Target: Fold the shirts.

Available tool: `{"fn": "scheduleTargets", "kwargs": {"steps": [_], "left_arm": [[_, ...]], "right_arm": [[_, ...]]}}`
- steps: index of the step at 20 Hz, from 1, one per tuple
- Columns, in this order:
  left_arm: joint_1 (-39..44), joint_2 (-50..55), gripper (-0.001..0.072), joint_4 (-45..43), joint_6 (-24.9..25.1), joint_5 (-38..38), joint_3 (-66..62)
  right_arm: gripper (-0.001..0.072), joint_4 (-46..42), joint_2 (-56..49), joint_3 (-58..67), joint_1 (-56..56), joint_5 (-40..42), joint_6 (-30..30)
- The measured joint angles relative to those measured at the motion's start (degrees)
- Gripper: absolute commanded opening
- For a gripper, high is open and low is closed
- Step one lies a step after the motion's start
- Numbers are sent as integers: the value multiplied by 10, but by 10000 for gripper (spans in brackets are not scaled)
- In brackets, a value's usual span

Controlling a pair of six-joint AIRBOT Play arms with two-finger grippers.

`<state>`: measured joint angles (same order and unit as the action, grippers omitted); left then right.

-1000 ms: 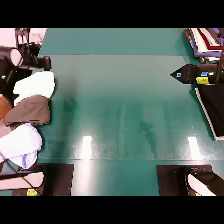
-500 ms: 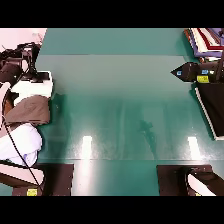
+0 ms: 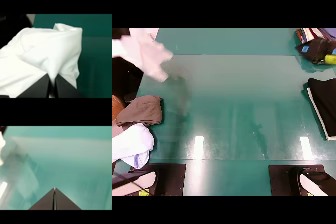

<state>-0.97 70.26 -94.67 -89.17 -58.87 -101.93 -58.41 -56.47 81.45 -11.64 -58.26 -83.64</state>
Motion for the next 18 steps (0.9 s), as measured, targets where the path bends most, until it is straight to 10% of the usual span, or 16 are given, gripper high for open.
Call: {"fn": "scheduleTargets", "kwargs": {"steps": [10, 12, 18], "left_arm": [[308, -54, 34, 52, -23, -111, 85], [371, -30, 553, 87, -33, -79, 134], [402, 22, 612, 112, -38, 7, 192]], "right_arm": [[19, -2, 0, 64, 0, -7, 1], [19, -2, 0, 66, 0, -16, 1], [19, -1, 0, 67, 0, -41, 1]]}}
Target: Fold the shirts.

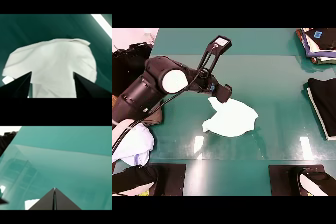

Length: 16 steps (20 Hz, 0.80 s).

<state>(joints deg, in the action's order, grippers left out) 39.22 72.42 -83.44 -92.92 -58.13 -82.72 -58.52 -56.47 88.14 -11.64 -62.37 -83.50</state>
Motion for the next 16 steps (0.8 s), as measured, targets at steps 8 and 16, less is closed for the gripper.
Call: {"fn": "scheduleTargets", "kwargs": {"steps": [8, 16], "left_arm": [[-171, 127, 612, 113, 86, -13, 10], [-202, 247, 31, 266, 195, -22, 10]], "right_arm": [[19, 0, 0, 0, 0, -8, 0], [19, 0, 0, 0, 0, -33, 0]]}}
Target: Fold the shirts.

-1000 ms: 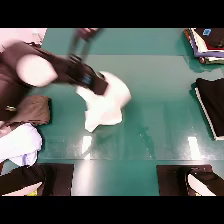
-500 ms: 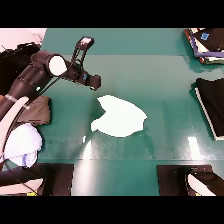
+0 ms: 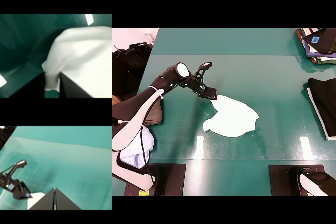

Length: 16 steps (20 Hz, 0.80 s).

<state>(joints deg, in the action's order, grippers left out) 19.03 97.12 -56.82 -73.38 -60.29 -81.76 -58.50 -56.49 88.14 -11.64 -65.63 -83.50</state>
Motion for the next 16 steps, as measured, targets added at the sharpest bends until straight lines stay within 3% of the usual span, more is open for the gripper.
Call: {"fn": "scheduleTargets", "kwargs": {"steps": [4, 8, 9, 10, 11, 16], "left_arm": [[-7, 9, 29, 14, 9, 0, -17], [-42, -21, 30, -54, -15, -17, -76], [-52, -32, 30, -75, -19, -21, -90], [-63, -45, 30, -96, -23, -23, -103], [-71, -57, 30, -113, -25, -23, -113], [-92, -85, 30, -153, -31, -33, -132]], "right_arm": [[19, -1, -11, -1, 0, -42, 0], [21, -13, -31, -63, 0, -96, -24], [67, -14, -33, -98, 0, -96, -30], [326, -9, -36, -142, 0, -87, -36], [494, 4, -38, -186, 0, -70, -40], [485, 145, -100, -372, -26, 32, -2]]}}
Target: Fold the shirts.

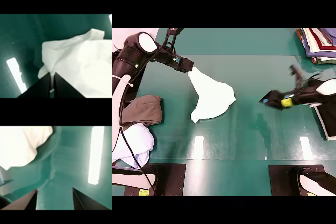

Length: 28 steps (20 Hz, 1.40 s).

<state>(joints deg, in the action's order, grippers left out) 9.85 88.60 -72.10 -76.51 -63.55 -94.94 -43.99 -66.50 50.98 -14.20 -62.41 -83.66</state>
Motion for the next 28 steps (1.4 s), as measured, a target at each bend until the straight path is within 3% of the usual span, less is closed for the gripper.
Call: {"fn": "scheduleTargets", "kwargs": {"steps": [4, 6, 11, 12, 14, 20, 28], "left_arm": [[-4, -5, 30, -7, -1, -5, -3], [-5, -7, 30, -8, -2, -9, -4], [-5, -7, 30, -9, -3, -22, -4], [-5, -7, 30, -9, -3, -23, -4], [-5, -7, 30, -9, -3, -25, -4], [-5, -48, 30, -7, -17, -26, -8], [-5, -277, 29, 43, -21, -6, -33]], "right_arm": [[479, 87, -95, -17, -61, 91, 39], [437, 105, -148, 14, -90, 125, 47], [422, 124, -276, 132, -139, 172, 55], [331, 127, -298, 156, -145, 172, 55], [18, 125, -341, 206, -154, 167, 56], [16, 60, -356, 319, -146, 128, 55], [16, -104, -137, 466, -87, 17, 45]]}}
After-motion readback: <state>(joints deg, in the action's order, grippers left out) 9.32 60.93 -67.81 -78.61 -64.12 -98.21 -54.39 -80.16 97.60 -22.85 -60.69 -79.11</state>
